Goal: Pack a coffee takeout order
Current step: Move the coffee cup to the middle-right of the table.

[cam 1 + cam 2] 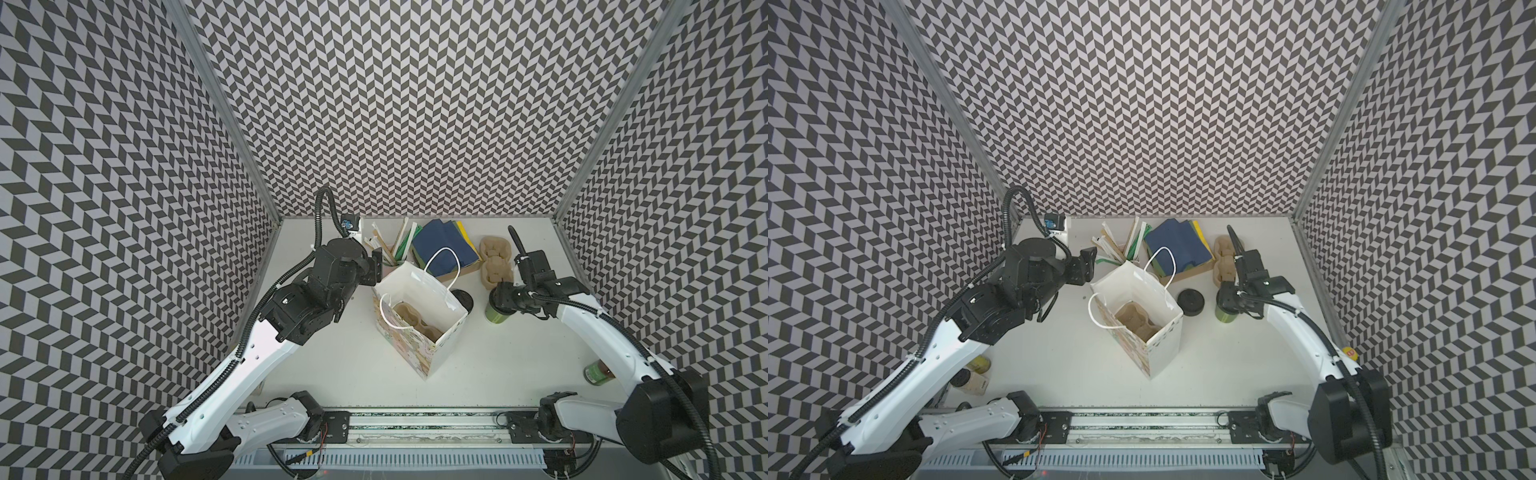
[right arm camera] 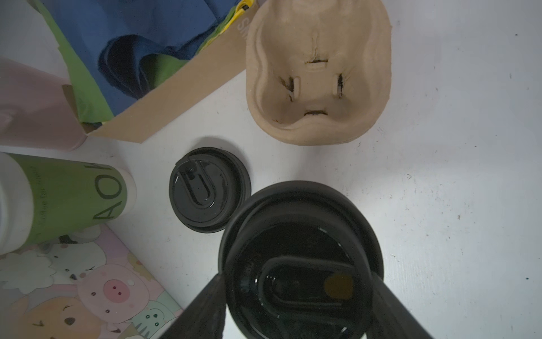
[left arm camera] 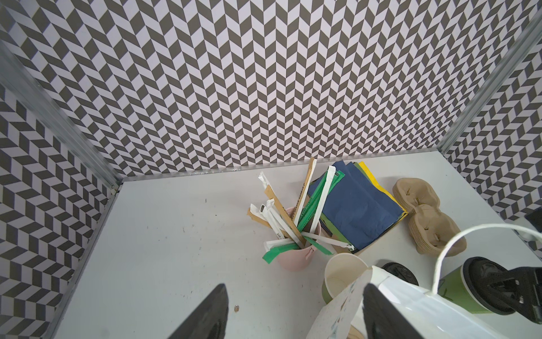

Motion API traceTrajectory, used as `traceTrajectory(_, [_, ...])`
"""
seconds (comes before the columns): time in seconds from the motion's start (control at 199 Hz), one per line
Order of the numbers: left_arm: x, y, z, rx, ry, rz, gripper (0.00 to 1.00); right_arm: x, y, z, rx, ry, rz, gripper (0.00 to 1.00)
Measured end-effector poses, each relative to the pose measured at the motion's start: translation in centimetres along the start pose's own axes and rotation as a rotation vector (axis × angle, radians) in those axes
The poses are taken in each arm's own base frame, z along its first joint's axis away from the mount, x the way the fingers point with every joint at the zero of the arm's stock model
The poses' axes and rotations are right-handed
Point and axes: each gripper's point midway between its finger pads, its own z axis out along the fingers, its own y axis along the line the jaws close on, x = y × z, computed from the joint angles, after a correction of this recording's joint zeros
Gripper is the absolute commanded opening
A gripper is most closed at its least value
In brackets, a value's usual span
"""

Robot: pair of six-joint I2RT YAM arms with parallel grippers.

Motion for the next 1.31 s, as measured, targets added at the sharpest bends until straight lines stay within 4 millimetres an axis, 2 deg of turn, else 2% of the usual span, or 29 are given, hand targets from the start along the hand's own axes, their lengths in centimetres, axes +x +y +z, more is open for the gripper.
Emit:
traceTrajectory(0.101, [0.0,0.0,0.1,0.000,0.001,0.001,0.72,0.4,0.9,0.0,0.000,0.002,-0.040,0.69])
traceTrajectory(0.191, [0.0,0.0,0.1,0.000,-0.001,-0.001,0.73,0.7,1.6,0.2,0.006,0.002,-0.075,0.77])
traceTrajectory(0.312, [-0.1,-0.1,0.1,0.002,-0.004,-0.002,0.72,0.7,1.9,0.5,0.010,0.000,-0.093,0.83])
traceTrajectory(0.347, [-0.1,-0.1,0.1,0.001,-0.004,-0.002,0.72,0.7,2.0,0.5,0.010,0.000,-0.094,0.86])
traceTrajectory(0.412, [-0.1,-0.1,0.1,0.001,-0.004,-0.002,0.73,0.6,2.0,0.5,0.013,0.001,-0.095,1.00])
traceTrajectory(0.568, [-0.2,-0.1,0.1,0.002,-0.008,-0.004,0.73,0.2,2.2,0.4,0.029,0.029,-0.096,0.99])
traceTrajectory(0.759, [-0.6,-0.1,0.1,0.003,-0.023,-0.013,0.74,-0.5,2.8,-0.6,0.013,0.031,-0.098,0.99])
traceTrajectory(1.026, [-0.5,-0.3,0.4,0.007,-0.017,-0.014,0.73,-0.1,2.1,-1.5,0.038,0.030,-0.088,0.99])
traceTrajectory(1.307, [-0.2,-0.4,0.9,0.003,-0.004,-0.009,0.75,-0.8,1.4,-2.4,0.087,0.009,-0.063,0.99])
